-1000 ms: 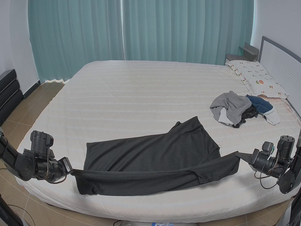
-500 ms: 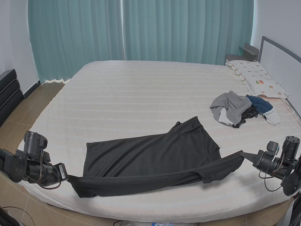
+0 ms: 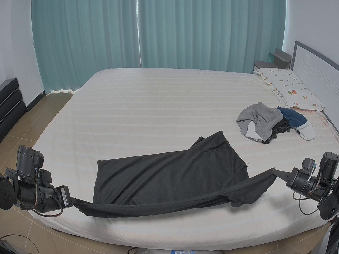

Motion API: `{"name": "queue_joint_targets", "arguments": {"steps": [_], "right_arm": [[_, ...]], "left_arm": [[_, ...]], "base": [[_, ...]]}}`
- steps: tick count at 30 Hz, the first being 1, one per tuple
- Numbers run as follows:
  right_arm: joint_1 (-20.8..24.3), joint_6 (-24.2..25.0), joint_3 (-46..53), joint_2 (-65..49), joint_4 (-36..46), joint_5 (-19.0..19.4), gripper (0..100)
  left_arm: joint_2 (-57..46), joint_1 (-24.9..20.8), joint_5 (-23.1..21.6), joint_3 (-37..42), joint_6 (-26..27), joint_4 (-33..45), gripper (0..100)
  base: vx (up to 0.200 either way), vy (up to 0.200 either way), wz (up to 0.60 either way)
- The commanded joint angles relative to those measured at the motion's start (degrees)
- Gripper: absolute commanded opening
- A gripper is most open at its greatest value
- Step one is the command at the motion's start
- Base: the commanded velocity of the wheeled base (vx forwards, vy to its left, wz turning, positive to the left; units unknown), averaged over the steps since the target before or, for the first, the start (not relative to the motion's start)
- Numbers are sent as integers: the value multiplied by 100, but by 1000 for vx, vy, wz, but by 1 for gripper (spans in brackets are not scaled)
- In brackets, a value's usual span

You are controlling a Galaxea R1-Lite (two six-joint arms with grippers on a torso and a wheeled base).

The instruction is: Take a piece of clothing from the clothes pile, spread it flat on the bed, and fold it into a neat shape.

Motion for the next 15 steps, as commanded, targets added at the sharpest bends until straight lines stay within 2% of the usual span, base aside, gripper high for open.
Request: {"name": "queue_joint_targets", "arguments": {"steps": [1, 7, 15], "right_arm": [[6, 0, 6, 31, -41, 3, 0], [6, -43, -12, 259, -41, 3, 0], [76, -70, -319, 541, -49, -6, 0]], "left_arm": [[348, 64, 27, -68, 5, -39, 0], [744, 152, 36, -182, -21, -48, 0], [1166, 468, -16, -375, -100, -470, 0]], "base": [[0, 0, 0], [0, 0, 0], [0, 0, 0]]}}
